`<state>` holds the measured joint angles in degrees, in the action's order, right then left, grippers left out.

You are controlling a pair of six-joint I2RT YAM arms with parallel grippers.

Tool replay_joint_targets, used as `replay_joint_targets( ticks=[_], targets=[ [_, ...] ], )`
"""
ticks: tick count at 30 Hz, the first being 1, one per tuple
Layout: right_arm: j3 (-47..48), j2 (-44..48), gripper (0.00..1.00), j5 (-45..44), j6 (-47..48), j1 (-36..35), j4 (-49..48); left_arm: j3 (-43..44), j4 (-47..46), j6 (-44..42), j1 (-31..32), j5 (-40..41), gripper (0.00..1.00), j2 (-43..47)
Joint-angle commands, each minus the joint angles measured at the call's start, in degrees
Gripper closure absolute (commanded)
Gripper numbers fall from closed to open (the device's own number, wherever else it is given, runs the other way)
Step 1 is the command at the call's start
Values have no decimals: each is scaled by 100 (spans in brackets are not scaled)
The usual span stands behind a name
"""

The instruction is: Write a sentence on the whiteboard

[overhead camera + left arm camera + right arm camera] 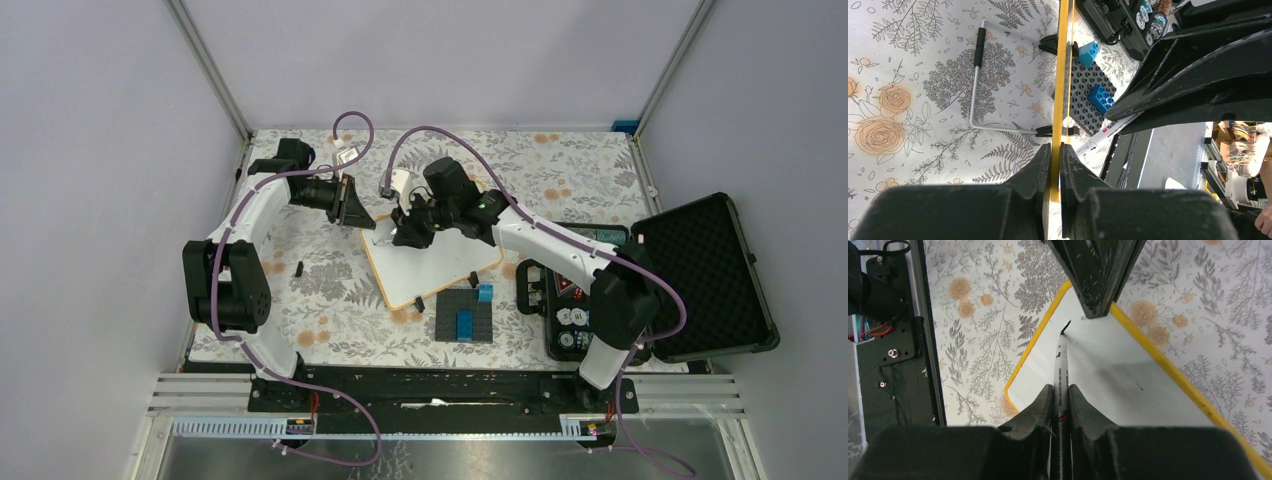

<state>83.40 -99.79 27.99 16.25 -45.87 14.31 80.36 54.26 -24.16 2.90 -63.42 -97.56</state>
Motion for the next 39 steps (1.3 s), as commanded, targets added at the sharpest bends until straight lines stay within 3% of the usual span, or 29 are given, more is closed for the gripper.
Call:
replay_joint_targets(
  ticks=[1,17,39],
  targets=[
    [-225,247,100,40,45,23,-142,65,-17,-148,106,68,100,14],
    [-169,516,100,650,-203,25,-141,51,-15,-144,115,37,100,8],
    [295,-1,100,-26,-212,25,-147,38,-15,-168,123,11,100,7]
  ],
)
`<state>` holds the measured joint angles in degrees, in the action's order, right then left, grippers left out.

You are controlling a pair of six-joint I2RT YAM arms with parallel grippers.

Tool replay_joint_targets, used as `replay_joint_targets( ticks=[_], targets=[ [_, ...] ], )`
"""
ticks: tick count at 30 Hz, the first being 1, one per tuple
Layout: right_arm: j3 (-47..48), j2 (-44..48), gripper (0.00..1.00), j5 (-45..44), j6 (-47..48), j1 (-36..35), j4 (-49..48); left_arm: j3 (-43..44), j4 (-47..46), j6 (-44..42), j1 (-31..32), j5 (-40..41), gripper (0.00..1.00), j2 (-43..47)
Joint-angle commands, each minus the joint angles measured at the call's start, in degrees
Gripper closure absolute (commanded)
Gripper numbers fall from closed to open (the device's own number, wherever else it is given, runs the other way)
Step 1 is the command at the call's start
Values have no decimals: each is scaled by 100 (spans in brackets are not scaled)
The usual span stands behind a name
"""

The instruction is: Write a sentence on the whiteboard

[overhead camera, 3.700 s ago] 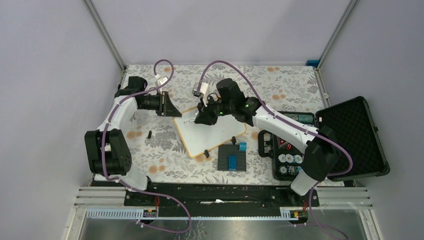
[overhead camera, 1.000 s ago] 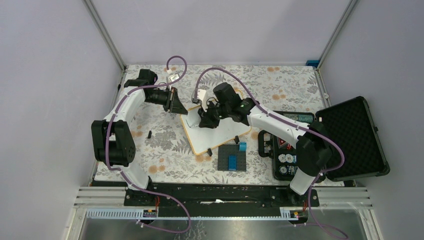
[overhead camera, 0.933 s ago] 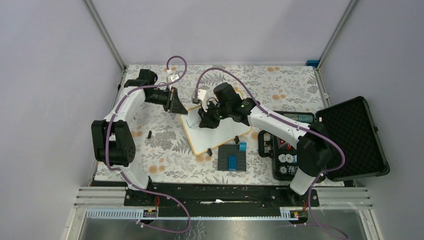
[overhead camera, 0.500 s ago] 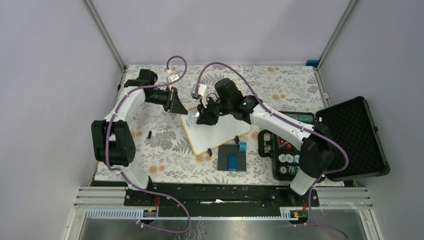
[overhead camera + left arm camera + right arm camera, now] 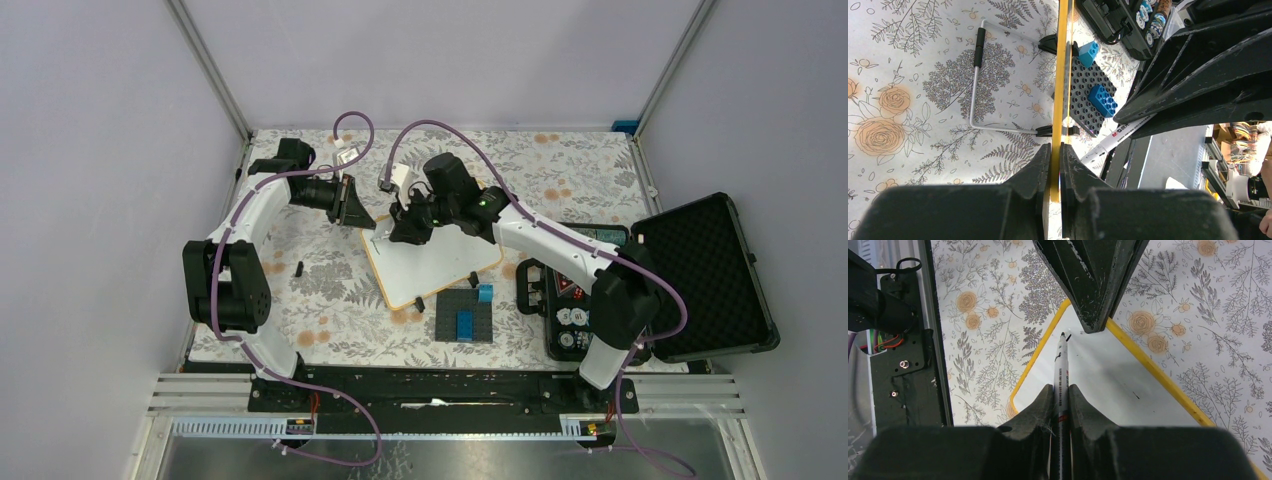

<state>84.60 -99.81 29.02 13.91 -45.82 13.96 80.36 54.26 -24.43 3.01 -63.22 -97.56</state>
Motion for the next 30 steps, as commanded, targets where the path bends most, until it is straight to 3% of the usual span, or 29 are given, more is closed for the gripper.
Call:
replay_joint_targets(
  ticks=[1,30],
  targets=[
    [170,-3,100,-168,30,23,-115,33,-17,-141,112,-7,100,9],
    [-185,270,100,-362,-9,281,-113,27,-13,-133,113,21,100,9]
  ],
)
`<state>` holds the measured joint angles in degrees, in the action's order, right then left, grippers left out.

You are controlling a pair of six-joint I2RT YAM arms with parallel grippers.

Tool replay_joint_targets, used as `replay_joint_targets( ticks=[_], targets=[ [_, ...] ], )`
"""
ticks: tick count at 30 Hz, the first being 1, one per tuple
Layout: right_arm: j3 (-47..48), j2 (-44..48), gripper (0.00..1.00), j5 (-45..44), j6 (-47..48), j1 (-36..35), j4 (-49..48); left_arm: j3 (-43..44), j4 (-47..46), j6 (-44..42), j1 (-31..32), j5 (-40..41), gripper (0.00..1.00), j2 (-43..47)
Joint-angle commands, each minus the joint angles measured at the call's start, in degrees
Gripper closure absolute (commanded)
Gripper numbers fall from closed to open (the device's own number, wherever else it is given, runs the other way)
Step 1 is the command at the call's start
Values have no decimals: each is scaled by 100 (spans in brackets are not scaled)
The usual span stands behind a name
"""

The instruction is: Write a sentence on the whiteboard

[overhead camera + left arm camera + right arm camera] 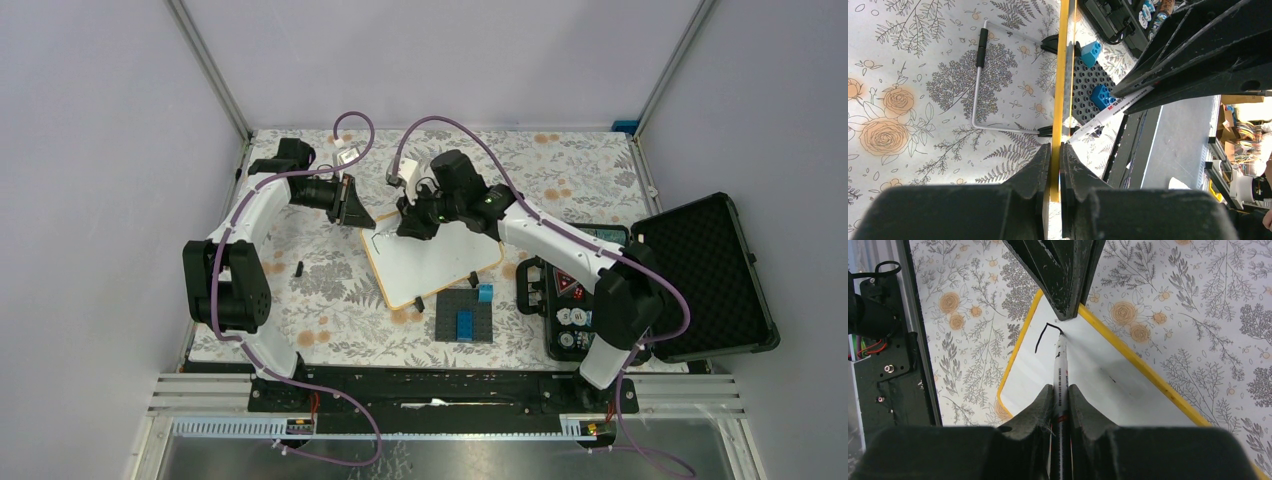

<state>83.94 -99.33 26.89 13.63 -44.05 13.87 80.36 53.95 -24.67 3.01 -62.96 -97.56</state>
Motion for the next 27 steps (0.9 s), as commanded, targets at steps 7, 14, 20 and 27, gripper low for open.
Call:
replay_joint_targets(
  ticks=[7,14,20,27],
  targets=[
    [-208,249,100,78,-20,93,-99,24,14,-100,113,1,100,30],
    [-253,237,100,175,-31,2,-98,41,18,-100,113,-23,100,9],
    [-163,144,100,170,-44,-59,-103,15,18,-117,113,-17,100,29],
    [-113,83,100,206,-53,-227,-93,11,18,-109,113,-34,100,18]
  ],
)
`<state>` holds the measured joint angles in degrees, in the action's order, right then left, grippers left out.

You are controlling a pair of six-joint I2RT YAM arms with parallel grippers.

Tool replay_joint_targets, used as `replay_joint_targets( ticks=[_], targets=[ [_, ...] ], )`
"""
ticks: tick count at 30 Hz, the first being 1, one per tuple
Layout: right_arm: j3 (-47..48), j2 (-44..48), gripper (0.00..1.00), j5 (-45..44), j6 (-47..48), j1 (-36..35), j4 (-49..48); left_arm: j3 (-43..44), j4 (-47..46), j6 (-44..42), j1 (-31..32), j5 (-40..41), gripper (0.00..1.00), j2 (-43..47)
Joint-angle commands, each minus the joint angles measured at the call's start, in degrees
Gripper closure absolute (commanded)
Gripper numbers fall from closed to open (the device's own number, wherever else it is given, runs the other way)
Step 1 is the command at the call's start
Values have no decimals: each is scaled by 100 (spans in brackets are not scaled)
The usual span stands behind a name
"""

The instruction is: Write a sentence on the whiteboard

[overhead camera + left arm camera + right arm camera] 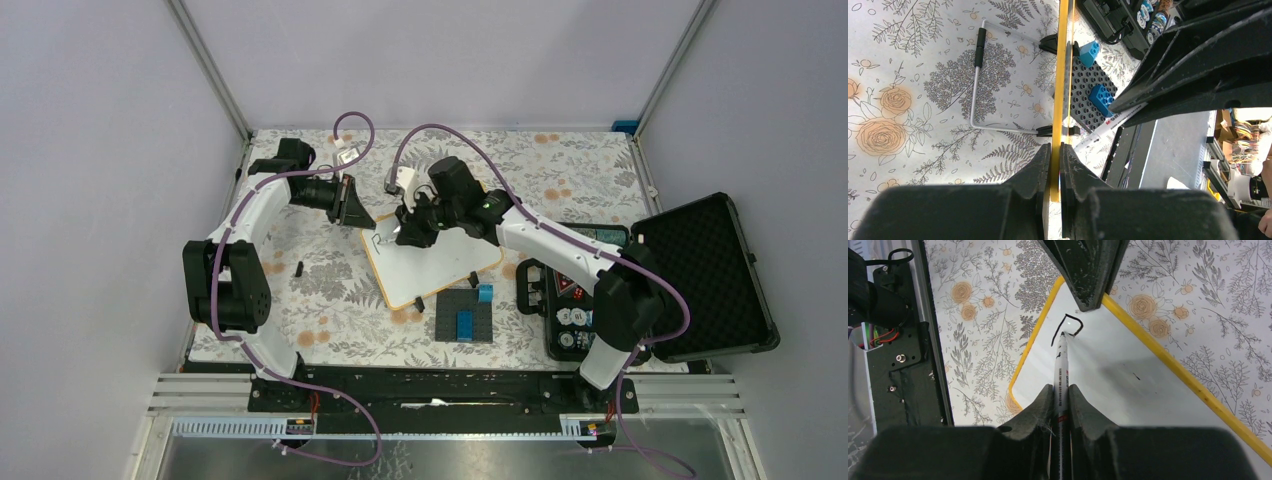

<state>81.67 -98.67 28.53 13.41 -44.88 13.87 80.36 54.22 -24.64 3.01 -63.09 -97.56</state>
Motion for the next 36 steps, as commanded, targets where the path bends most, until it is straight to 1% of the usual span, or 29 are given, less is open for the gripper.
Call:
replay_joint_targets(
  ticks=[1,10,21,29,36],
  targets=[
    [114,9,100,34,-31,-160,-97,12,-15,-119,113,-14,100,18],
    [74,56,100,-276,33,-146,-103,-3,-16,-119,113,-2,100,43],
    [-80,207,100,-365,-4,85,-96,6,-10,-81,113,-7,100,61],
    [-312,372,100,-314,10,138,-102,13,-14,-74,113,-4,100,43],
    [-434,402,100,-96,23,111,-89,5,-10,-85,113,7,100,59]
  ],
)
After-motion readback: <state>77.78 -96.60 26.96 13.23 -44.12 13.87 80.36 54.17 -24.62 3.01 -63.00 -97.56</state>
